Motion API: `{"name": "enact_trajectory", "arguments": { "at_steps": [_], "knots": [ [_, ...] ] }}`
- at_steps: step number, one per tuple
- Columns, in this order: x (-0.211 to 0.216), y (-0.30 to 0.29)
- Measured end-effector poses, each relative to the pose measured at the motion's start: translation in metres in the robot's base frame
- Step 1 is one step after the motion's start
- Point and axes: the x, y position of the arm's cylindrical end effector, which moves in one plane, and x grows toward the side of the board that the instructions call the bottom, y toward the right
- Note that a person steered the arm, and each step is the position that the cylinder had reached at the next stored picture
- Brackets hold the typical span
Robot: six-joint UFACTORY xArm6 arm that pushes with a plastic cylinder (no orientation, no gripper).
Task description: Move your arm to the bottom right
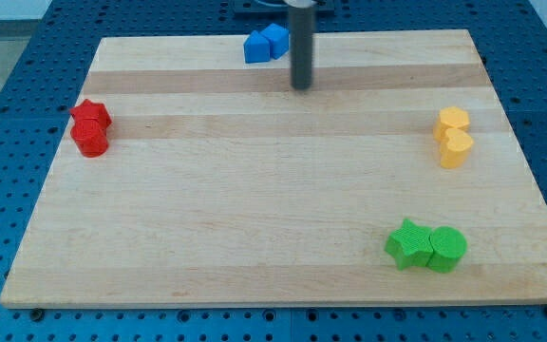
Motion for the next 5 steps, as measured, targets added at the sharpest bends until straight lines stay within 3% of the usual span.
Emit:
{"name": "enact_trajectory", "arguments": {
  "at_steps": [3, 4, 5],
  "knots": [
    [0.290, -0.009],
    [0.294, -0.001],
    [0.293, 0.086]
  ]
}}
